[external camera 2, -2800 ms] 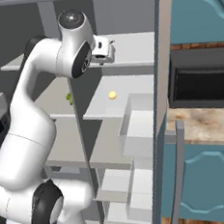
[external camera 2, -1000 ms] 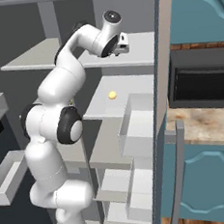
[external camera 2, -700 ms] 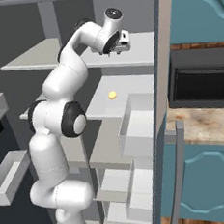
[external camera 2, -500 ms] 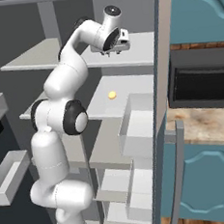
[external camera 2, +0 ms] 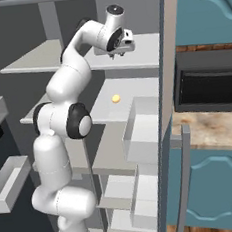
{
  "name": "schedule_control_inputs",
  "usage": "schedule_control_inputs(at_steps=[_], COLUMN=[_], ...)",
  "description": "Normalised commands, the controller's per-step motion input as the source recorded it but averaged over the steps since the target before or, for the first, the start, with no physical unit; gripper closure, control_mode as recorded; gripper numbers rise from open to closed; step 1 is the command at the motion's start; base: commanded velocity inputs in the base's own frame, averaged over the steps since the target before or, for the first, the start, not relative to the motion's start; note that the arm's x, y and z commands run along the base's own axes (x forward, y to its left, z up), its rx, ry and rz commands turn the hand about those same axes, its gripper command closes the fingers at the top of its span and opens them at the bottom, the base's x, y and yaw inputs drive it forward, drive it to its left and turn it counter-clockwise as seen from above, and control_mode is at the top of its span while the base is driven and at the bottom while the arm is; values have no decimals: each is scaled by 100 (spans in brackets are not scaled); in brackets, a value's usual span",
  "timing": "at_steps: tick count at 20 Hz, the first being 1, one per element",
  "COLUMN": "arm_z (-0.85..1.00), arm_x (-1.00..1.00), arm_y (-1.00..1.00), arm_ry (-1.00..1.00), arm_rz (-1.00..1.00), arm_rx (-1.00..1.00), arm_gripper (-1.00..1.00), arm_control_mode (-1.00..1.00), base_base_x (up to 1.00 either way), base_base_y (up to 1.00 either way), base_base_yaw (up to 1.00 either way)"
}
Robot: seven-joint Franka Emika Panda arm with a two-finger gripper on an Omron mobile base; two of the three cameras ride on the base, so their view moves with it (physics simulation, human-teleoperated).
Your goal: There's a fish in the fridge that needs to be moved to the freezer for freezing. Pick up the fish from the fridge, place it on any shelf in the freezer, and close the fridge and freezer doors when done.
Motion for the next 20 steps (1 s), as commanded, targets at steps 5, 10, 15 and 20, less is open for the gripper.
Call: schedule_control_inputs(at_steps=[5,10,15,20], arm_z=[-44,-8,0,6], arm_x=[-78,-100,-100,-100], arm_y=[29,8,16,4], arm_ry=[-1,-3,-23,-16], arm_rz=[1,0,0,0], arm_rx=[1,4,1,0], arm_gripper=[100,100,100,100], arm_control_mode=[-100,-100,-100,-100], base_base_x=[0,0,0,0], base_base_y=[0,0,0,0], base_base_yaw=[0,0,0,0])
